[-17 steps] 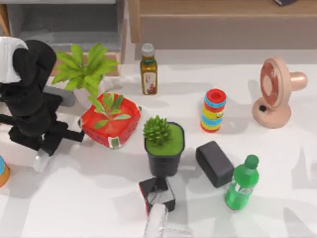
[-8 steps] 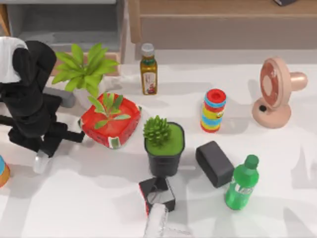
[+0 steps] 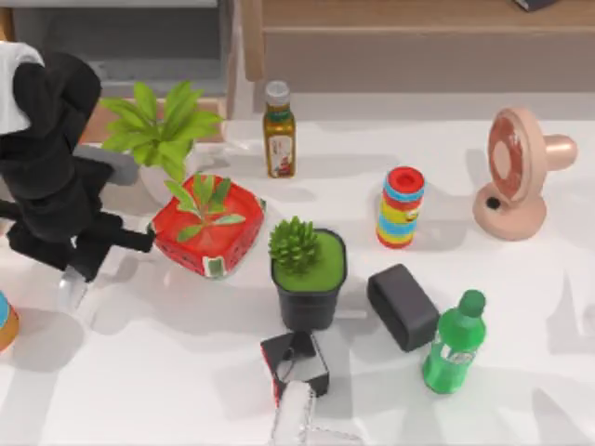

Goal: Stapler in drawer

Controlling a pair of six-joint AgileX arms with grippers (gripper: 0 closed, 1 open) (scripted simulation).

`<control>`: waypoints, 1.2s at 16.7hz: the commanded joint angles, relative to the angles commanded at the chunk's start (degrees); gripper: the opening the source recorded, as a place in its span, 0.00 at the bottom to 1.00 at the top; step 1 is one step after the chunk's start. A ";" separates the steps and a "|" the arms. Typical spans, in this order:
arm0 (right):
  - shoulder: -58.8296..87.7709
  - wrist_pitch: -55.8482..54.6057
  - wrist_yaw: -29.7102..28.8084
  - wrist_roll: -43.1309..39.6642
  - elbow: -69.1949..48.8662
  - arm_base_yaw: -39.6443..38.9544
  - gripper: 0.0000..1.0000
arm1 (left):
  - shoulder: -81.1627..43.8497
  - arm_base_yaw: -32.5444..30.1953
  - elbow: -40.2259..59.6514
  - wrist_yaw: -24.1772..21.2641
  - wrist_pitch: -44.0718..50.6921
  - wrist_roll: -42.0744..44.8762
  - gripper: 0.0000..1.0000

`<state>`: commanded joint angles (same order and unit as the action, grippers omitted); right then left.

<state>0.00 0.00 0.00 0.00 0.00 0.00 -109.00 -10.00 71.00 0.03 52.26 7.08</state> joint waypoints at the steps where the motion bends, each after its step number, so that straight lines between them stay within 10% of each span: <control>1: 0.00 0.00 0.00 0.00 0.00 0.00 1.00 | -0.03 0.22 0.31 0.09 -0.02 -0.06 0.00; 10: 0.00 0.00 0.00 0.00 0.00 0.00 1.00 | 2.31 0.10 3.49 -2.83 4.50 0.12 0.00; 20: 0.00 0.00 0.00 0.00 0.00 0.00 1.00 | -2.16 15.91 36.05 -10.33 19.00 0.55 0.00</control>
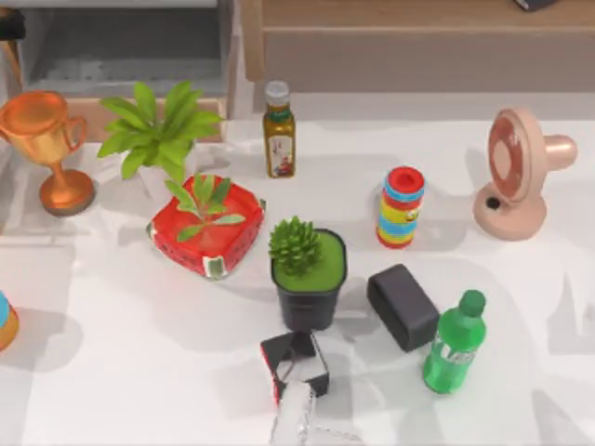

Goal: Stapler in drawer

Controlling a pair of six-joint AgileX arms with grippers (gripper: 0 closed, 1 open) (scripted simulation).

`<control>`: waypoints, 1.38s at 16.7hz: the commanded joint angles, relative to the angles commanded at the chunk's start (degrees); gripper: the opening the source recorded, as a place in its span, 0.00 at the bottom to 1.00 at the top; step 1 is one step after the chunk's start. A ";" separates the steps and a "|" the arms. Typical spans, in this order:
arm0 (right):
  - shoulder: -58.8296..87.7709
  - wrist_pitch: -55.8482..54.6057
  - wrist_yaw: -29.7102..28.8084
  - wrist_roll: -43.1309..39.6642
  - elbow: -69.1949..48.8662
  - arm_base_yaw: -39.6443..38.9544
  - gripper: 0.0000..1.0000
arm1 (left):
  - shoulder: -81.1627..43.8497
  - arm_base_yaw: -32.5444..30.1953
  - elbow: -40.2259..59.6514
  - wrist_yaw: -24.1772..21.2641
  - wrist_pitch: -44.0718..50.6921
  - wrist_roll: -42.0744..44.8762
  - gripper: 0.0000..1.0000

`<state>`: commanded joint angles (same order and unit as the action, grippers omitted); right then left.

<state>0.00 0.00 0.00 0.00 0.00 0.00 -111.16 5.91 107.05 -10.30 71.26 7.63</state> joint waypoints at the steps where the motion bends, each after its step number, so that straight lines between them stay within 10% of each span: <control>1: 0.00 0.00 0.00 0.00 0.00 0.00 1.00 | -2.44 2.09 3.96 0.06 0.75 0.30 0.00; 12: 0.00 0.00 0.00 0.00 0.00 0.00 1.00 | -35.57 14.05 38.12 5.84 9.69 9.49 0.00; 23: 0.00 0.00 0.00 0.00 0.00 0.00 1.00 | -42.59 13.60 42.88 8.87 15.26 14.04 0.00</control>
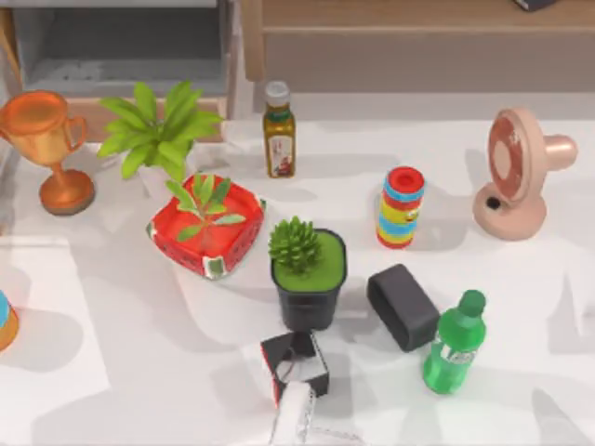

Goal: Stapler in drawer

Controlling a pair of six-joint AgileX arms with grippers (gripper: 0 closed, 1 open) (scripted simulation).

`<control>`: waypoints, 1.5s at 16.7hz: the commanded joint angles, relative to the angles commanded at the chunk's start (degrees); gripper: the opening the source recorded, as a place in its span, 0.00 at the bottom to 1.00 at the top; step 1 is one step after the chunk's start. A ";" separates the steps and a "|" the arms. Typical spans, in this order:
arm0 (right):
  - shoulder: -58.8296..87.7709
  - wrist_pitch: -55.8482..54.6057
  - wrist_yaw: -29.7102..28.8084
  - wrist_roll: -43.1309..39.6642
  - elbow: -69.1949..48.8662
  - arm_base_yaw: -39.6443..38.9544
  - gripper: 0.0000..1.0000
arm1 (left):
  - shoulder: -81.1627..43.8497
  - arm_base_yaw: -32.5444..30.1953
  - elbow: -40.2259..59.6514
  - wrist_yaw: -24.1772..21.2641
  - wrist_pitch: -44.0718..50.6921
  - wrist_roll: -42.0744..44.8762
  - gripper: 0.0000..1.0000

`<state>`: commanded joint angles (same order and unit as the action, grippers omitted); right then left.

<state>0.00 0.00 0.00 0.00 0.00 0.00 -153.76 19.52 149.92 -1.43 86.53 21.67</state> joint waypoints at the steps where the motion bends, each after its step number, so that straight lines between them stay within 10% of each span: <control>1: 0.00 0.00 0.00 0.00 0.00 0.00 1.00 | 0.18 -0.01 -0.46 0.01 -0.34 -0.01 0.00; 13: 0.00 0.00 0.00 0.00 0.00 0.00 1.00 | 1.10 -0.16 -4.06 0.02 -3.03 -0.02 0.00; 25: 0.00 0.00 0.00 0.00 0.00 0.00 1.00 | 1.10 -0.16 -4.06 0.02 -3.03 -0.02 0.90</control>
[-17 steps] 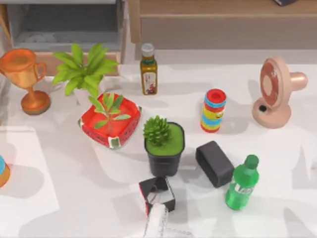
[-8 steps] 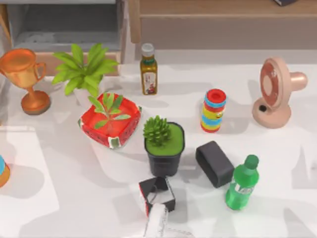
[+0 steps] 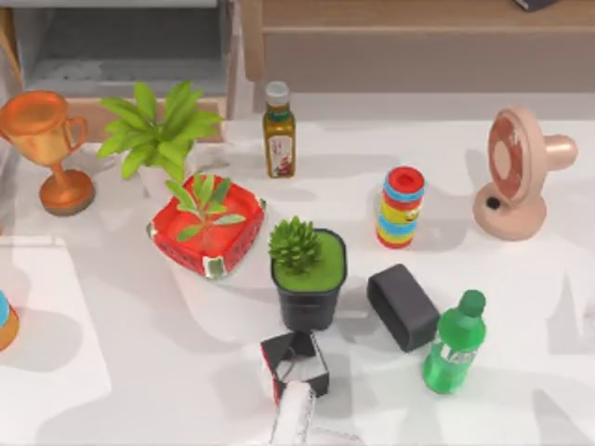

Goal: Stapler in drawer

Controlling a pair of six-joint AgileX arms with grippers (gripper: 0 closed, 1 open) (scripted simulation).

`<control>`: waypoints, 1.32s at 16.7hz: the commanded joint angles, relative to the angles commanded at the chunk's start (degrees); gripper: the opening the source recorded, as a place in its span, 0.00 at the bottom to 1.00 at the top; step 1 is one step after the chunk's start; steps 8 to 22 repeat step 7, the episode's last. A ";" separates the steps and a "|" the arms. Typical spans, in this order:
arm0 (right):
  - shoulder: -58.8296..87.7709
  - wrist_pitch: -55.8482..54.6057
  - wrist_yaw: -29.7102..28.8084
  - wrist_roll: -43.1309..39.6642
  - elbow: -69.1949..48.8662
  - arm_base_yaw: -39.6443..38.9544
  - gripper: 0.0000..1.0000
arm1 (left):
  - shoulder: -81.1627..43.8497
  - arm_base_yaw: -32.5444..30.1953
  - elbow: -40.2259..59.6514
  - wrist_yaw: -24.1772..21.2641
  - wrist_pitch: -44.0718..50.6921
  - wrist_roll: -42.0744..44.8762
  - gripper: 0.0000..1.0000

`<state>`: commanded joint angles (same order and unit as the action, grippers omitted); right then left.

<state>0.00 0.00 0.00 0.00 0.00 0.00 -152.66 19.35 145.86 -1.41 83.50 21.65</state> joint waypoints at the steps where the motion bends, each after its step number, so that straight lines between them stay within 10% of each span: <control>1: 0.00 0.00 0.00 0.00 0.00 0.00 1.00 | 0.00 0.00 0.00 0.00 0.00 0.00 0.98; 22: 0.00 0.00 0.00 0.00 0.00 0.00 1.00 | 0.00 0.00 0.00 0.00 0.00 0.00 1.00</control>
